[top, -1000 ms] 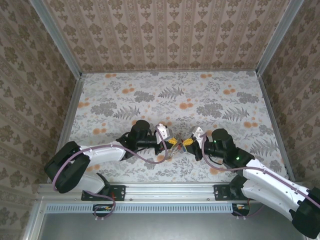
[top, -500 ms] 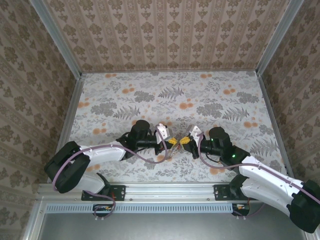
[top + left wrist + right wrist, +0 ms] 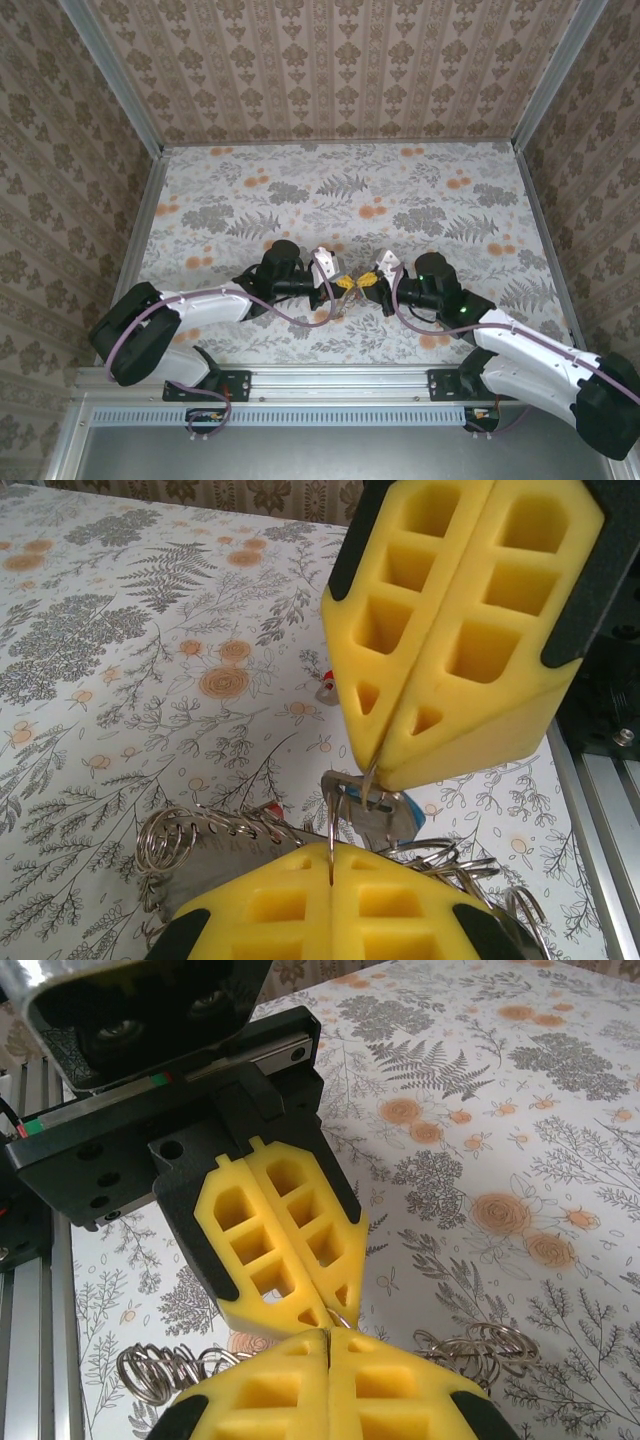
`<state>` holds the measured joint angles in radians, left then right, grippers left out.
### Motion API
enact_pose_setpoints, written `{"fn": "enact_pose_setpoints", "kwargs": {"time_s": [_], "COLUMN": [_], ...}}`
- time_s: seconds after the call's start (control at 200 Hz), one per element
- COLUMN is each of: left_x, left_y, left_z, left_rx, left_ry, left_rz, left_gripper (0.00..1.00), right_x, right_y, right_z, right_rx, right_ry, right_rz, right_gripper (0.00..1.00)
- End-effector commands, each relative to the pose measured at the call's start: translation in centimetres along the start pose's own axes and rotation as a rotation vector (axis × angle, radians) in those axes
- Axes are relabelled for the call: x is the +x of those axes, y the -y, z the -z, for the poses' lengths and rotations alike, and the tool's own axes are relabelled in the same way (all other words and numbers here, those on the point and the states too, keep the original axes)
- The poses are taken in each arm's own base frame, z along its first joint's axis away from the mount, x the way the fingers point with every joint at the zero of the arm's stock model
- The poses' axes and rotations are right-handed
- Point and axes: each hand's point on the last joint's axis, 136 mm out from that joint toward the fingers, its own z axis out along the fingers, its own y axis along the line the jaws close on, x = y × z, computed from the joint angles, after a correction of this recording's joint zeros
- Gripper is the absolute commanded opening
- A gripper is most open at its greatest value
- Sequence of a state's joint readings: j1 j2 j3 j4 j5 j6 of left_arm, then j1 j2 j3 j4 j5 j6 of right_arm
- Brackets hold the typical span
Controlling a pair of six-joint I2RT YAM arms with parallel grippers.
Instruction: Put the keys on the keyring
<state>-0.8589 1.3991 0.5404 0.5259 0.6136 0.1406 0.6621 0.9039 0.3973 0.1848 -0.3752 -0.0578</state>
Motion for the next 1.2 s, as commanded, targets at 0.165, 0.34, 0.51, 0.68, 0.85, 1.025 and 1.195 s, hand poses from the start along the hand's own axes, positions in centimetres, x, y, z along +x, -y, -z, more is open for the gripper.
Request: {"fn": "enact_pose_setpoints", "kwargs": {"time_s": [0.165, 0.34, 0.51, 0.68, 0.85, 1.025, 1.195], "left_x": [-0.9, -0.9, -1.0, -1.0, -1.0, -1.0, -1.2], "left_y": [0.4, 0.4, 0.4, 0.3, 0.3, 0.3, 0.3], "left_z": [-0.2, -0.2, -0.3, -0.3, -0.3, -0.4, -0.3], "left_rx": [0.025, 0.026, 0.026, 0.025, 0.025, 0.026, 0.025], "left_ry": [0.027, 0.027, 0.027, 0.026, 0.027, 0.025, 0.035], "left_rz": [-0.002, -0.001, -0.001, -0.001, -0.003, -0.001, -0.006], "left_gripper": [0.00, 0.00, 0.00, 0.00, 0.00, 0.00, 0.00], "right_x": [-1.7, -1.6, -1.8, -2.2, -2.1, -2.1, -1.3], "right_y": [0.1, 0.6, 0.2, -0.1, 0.1, 0.7, 1.2], "right_z": [-0.3, -0.2, -0.4, -0.5, -0.5, -0.5, -0.5], "right_rx": [0.017, 0.057, 0.038, 0.022, 0.032, 0.067, 0.100], "right_ry": [0.039, 0.031, 0.034, 0.048, 0.045, 0.035, -0.009], "right_rz": [0.059, 0.082, 0.090, 0.093, 0.091, 0.090, 0.092], "right_gripper": [0.00, 0.00, 0.00, 0.00, 0.00, 0.00, 0.00]}}
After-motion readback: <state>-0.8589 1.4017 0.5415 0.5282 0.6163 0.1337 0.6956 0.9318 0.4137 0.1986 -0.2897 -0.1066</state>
